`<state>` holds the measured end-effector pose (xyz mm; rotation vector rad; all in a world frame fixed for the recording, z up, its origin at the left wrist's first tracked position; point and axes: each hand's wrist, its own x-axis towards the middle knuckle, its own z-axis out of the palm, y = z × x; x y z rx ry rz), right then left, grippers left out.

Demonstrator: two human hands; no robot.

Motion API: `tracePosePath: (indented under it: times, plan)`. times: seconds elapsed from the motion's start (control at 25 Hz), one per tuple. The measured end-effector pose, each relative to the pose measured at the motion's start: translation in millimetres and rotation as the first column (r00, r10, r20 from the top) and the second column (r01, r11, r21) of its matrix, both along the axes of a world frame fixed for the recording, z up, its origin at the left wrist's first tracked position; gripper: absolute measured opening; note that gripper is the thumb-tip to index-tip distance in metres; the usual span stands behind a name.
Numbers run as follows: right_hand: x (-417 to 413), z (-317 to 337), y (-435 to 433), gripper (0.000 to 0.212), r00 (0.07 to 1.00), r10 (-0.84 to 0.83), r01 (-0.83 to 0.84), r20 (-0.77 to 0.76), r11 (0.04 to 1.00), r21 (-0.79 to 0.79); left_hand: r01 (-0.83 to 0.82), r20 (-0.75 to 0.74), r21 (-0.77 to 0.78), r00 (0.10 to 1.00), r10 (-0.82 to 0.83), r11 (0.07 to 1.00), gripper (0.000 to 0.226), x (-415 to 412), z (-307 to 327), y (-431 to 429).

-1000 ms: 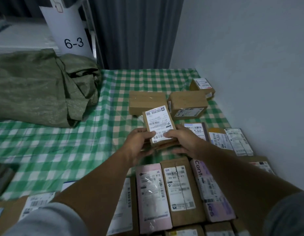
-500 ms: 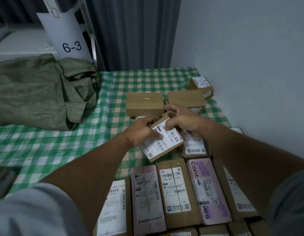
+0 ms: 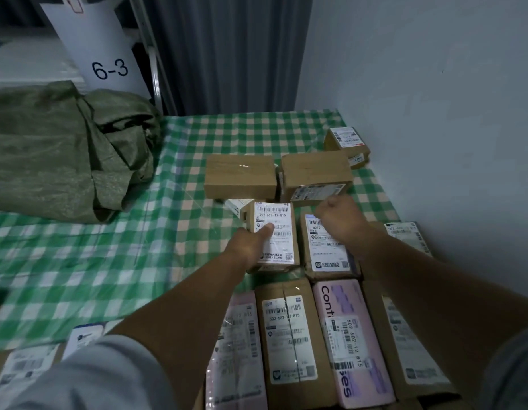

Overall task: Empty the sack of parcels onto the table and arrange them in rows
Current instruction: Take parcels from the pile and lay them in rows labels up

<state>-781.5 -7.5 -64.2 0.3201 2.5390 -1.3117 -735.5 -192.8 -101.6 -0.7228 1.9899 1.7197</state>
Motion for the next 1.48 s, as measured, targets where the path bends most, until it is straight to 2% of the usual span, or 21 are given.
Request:
tracePosePath:
  times: [0.12, 0.28, 0.4, 0.48, 0.56, 0.64, 0.68, 0.8, 0.92, 1.0, 1.16, 1.32, 1.36, 1.48]
  plan:
    - [-4, -9, 10, 0.016, 1.000, -0.015, 0.015, 0.008, 1.000, 0.014, 0.034, 0.004, -0.009, 0.999, -0.034, 0.999, 0.027, -2, -8, 10]
    - [-13, -19, 16, 0.023, 1.000, -0.002, 0.002, -0.001, 0.996, 0.087, 0.152, 0.055, -0.148, 0.988, -0.145, 0.977, 0.014, -2, -22, 13]
    - [-18, -21, 17, 0.024, 1.000, -0.004, 0.002, 0.013, 0.992, 0.130, 0.182, 0.086, -0.174, 0.982, -0.170, 0.968, 0.034, -3, -30, 10]
    - [-23, -21, 17, 0.021, 0.999, -0.010, 0.017, -0.036, 0.981, 0.196, 0.200, 0.100, -0.172, 0.978, -0.185, 0.965, 0.039, -5, -29, 8]
    - [-29, -20, 17, 0.003, 0.995, -0.010, 0.038, -0.095, 0.954, 0.298, 0.211, 0.109, -0.159, 0.975, -0.195, 0.965, 0.037, -8, -27, 6]
    - [-39, -20, 17, 0.036, 0.995, -0.004, 0.042, -0.099, 0.923, 0.384, 0.206, 0.118, -0.175, 0.975, -0.188, 0.963, 0.033, -11, -24, 5]
    - [-43, -18, 16, 0.046, 0.994, 0.016, 0.028, -0.105, 0.913, 0.407, 0.191, 0.108, -0.199, 0.979, -0.172, 0.961, 0.032, -14, -23, 5]
    - [-57, -18, 12, 0.056, 0.977, 0.148, -0.056, -0.152, 0.871, 0.487, 0.087, 0.015, -0.304, 0.996, -0.087, 0.949, 0.039, -28, -24, 1]
    - [-65, -17, -6, 0.056, 0.942, 0.265, -0.121, -0.205, 0.841, 0.528, -0.042, -0.086, -0.430, 0.996, 0.005, 0.902, 0.027, -44, -25, -10]
    - [-67, -18, -24, 0.054, 0.895, 0.357, -0.164, -0.267, 0.820, 0.549, -0.137, -0.138, -0.455, 0.987, 0.083, 0.880, 0.022, -52, -21, -19]
    - [-68, -26, -70, 0.046, 0.793, 0.512, -0.295, -0.329, 0.796, 0.528, -0.246, -0.171, -0.516, 0.968, 0.182, 0.820, 0.053, -64, -19, -39]
    - [-74, -38, -102, 0.048, 0.876, 0.444, -0.280, -0.187, 0.785, 0.552, -0.345, -0.293, -0.376, 0.925, 0.243, 0.860, 0.075, -84, -23, -62]
    - [-75, -41, -106, 0.047, 0.895, 0.419, -0.280, -0.150, 0.792, 0.543, -0.342, -0.300, -0.321, 0.921, 0.247, 0.883, 0.072, -87, -20, -62]
    - [-73, -45, -115, 0.045, 0.941, 0.331, -0.270, -0.066, 0.856, 0.441, -0.302, -0.286, -0.208, 0.928, 0.238, 0.930, 0.043, -94, -11, -63]
